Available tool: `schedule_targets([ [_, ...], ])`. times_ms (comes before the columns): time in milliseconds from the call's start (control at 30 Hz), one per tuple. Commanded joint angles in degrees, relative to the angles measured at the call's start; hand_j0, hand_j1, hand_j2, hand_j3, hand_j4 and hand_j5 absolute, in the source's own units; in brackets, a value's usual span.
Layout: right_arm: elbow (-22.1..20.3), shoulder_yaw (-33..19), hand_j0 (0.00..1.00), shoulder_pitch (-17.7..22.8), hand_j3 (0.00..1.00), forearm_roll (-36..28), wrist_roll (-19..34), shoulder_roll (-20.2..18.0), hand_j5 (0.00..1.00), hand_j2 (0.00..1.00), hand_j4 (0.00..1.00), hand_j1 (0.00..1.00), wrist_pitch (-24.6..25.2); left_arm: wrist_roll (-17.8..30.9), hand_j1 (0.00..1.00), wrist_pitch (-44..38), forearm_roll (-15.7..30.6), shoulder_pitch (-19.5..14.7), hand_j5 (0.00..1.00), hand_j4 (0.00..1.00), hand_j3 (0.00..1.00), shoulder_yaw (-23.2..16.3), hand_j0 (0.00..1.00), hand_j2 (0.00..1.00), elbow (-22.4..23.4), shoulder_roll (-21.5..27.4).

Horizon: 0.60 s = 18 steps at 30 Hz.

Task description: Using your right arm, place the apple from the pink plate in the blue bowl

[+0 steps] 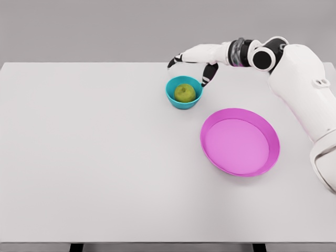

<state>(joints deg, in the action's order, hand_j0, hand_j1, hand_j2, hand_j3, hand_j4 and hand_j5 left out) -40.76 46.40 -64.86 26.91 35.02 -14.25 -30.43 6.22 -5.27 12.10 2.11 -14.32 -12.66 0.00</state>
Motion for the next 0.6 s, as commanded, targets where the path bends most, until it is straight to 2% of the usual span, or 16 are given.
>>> schedule_targets([
  [0,-0.6,-1.9,1.00,0.0,1.00,-0.5,0.0,-0.9,1.00,1.00,1.00,1.00,-0.6,0.0,1.00,0.0,0.0,0.0,1.00,1.00,1.00,0.0,1.00,1.00,0.0,0.0],
  [67,-2.1,-8.8,1.00,0.4,1.00,-0.8,0.0,-4.5,1.00,1.00,1.00,1.00,-3.9,0.0,1.00,0.1,0.0,0.0,1.00,1.00,1.00,0.0,1.00,1.00,0.0,0.0],
  [167,-2.1,-19.1,1.00,2.5,1.00,-1.2,0.0,-8.2,1.00,1.00,1.00,1.00,-4.6,0.0,1.00,0.0,0.0,0.0,1.00,1.00,1.00,0.0,1.00,1.00,0.0,0.0],
  [233,-3.4,-27.2,1.00,6.0,1.00,-1.2,0.0,-9.1,1.00,1.00,1.00,1.00,-4.6,0.0,1.00,0.0,0.0,0.0,1.00,1.00,1.00,0.0,1.00,1.00,0.0,0.0],
  [300,-7.7,-33.4,1.00,10.2,1.00,-1.2,0.0,-9.1,1.00,1.00,1.00,1.00,-4.6,0.0,1.00,0.1,0.0,0.0,1.00,1.00,1.00,0.0,1.00,1.00,0.0,0.0],
  [400,-13.8,-36.5,1.00,15.5,1.00,-1.2,0.0,-9.5,1.00,1.00,1.00,1.00,-4.6,0.0,1.00,0.0,0.0,0.0,1.00,1.00,1.00,0.0,1.00,1.00,0.0,0.0],
  [433,-16.4,-38.0,1.00,17.9,1.00,-1.3,0.0,-10.6,1.00,1.00,1.00,1.00,-4.6,0.0,1.00,0.1,0.0,0.0,1.00,1.00,1.00,0.0,1.00,1.00,0.0,0.0],
  [567,-21.6,-39.2,1.00,23.7,1.00,-1.5,0.0,-12.5,1.00,1.00,1.00,1.00,-4.6,0.0,1.00,0.0,0.0,0.0,1.00,1.00,1.00,0.0,1.00,1.00,0.0,0.0],
])
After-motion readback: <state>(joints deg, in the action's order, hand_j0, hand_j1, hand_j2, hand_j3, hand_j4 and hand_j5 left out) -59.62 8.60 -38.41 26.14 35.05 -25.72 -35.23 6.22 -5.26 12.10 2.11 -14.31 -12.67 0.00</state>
